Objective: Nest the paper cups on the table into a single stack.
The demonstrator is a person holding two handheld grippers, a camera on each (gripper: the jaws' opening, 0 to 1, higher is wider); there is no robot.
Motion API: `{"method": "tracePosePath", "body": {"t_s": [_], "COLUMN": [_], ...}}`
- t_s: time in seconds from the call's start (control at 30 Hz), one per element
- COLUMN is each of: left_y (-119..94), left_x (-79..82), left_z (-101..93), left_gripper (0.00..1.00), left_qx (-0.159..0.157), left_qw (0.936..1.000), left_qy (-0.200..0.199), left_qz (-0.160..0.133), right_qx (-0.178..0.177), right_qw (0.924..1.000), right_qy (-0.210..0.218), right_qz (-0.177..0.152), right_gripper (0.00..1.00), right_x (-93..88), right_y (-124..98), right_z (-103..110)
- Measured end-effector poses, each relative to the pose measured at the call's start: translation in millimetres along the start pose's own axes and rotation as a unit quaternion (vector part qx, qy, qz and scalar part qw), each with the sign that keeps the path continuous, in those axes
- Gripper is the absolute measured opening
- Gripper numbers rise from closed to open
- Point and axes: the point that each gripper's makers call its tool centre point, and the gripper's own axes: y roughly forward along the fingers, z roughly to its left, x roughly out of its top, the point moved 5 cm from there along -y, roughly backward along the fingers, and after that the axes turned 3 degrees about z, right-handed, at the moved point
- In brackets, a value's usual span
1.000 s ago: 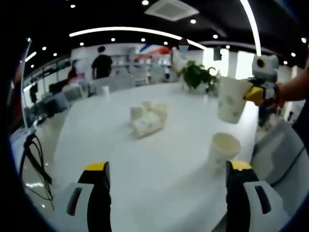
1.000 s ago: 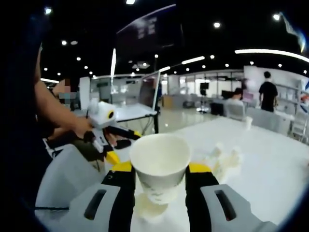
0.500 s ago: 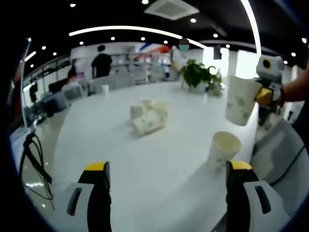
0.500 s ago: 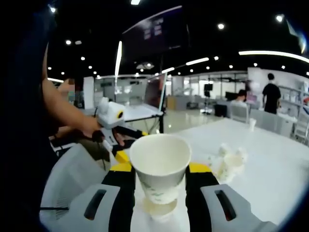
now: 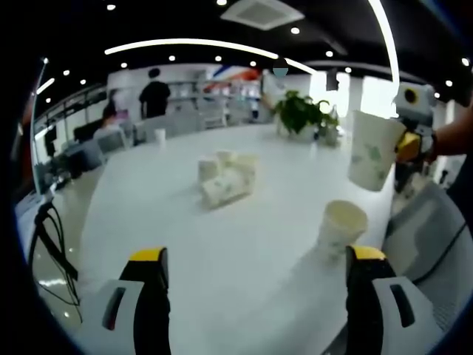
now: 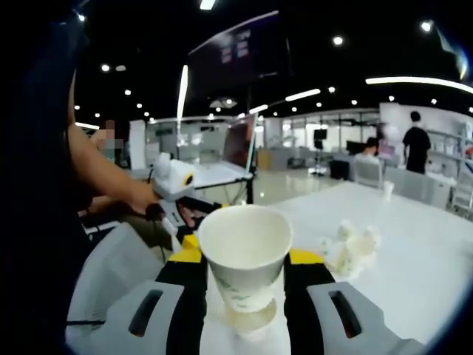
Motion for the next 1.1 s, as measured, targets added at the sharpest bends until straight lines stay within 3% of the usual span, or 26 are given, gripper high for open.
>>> {"method": "tracePosePath", "body": {"t_s": [0.3,1.1], "left_y": [-4,-3], "left_x": [-1.4,-1.0], "left_z": [0.3,-2.4], "left_gripper": [0.98,0.98], "left_qx": [0.0,0.0], "left_qw": [1.0,1.0], "left_qy": [-0.002,-0.005], "left_qz": [0.0,0.001], "right_qx": [0.0,-0.003], "right_qw": [0.9999,0.9998], "right_qy": [-0.003,-0.017], "right_qz": [-0.01,-0.009], "right_gripper": [0.37,0.38], "right_x": [-1.7,-32.3], "right_y": [3,21], "right_z": [3,1]}}
